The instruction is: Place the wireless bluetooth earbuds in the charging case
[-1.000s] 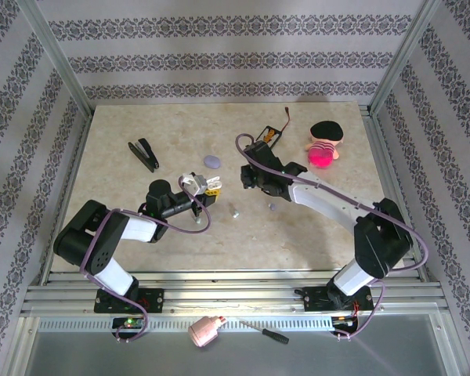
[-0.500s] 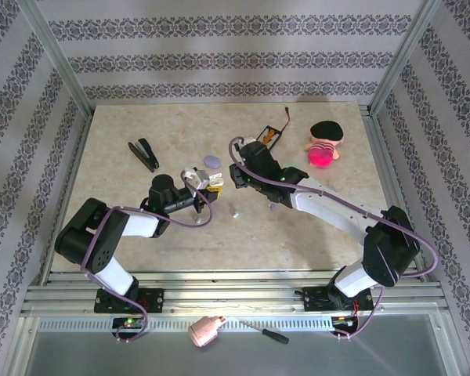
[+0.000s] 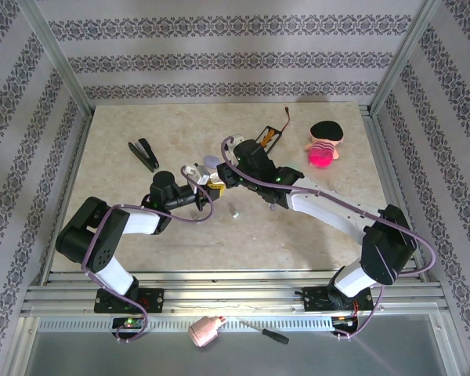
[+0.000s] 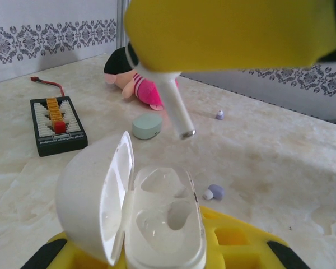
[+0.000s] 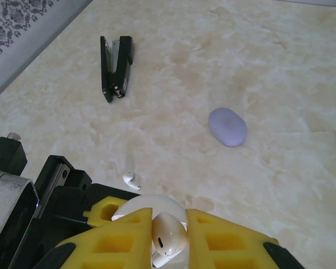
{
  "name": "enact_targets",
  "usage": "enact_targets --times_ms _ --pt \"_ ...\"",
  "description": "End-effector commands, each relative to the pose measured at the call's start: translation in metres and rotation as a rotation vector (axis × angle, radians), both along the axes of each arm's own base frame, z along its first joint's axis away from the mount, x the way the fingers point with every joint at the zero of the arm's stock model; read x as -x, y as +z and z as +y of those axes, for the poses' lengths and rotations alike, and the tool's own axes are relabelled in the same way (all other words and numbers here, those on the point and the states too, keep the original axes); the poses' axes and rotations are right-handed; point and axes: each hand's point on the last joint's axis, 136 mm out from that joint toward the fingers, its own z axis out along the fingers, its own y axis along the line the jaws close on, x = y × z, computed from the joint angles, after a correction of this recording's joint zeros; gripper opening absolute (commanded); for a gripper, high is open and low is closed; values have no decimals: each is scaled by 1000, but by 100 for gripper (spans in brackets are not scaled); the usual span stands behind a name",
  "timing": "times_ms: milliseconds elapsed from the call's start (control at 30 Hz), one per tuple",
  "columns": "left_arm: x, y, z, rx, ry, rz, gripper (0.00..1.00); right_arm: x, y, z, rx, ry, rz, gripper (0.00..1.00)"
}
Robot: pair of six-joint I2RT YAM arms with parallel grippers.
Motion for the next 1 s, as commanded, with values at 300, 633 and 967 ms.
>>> enact_targets --times_ms 300,633,967 --pt "-4 22 -3 83 -29 13 0 3 -3 16 2 51 -7 19" --pt "-4 24 -3 96 -31 20 0 3 -7 11 27 44 -13 18" --pt "-2 26 -4 101 -39 12 0 -1 -6 8 41 18 -37 18"
